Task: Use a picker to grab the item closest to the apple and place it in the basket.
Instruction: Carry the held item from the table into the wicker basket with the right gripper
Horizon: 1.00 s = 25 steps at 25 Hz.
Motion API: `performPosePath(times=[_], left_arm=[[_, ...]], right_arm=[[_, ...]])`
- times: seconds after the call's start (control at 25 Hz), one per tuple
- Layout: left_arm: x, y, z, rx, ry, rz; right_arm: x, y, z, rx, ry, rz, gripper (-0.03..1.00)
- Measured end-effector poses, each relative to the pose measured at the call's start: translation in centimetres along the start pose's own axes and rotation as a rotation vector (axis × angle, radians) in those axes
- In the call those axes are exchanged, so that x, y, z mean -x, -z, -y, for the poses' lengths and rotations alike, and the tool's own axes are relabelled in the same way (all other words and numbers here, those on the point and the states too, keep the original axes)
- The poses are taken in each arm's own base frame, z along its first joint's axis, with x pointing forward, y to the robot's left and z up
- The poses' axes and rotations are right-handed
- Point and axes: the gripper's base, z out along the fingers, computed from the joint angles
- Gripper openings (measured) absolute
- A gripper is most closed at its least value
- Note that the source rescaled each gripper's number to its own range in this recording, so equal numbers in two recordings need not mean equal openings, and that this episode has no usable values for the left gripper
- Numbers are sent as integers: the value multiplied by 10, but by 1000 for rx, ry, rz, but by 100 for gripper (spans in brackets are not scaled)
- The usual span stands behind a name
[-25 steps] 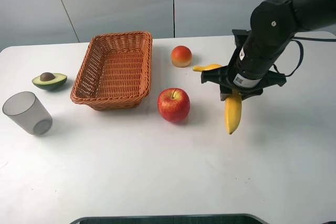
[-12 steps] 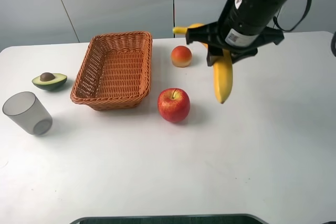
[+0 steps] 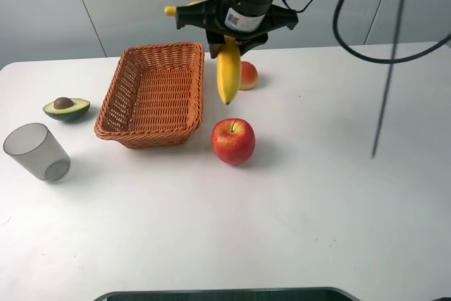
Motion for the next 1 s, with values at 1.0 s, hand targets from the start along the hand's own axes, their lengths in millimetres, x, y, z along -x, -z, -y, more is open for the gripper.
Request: performPosePath(times=[1.0], left_arm=[[0,0,0,0,0,0]], right_arm=[[47,-82,-42,149,88,262,2]])
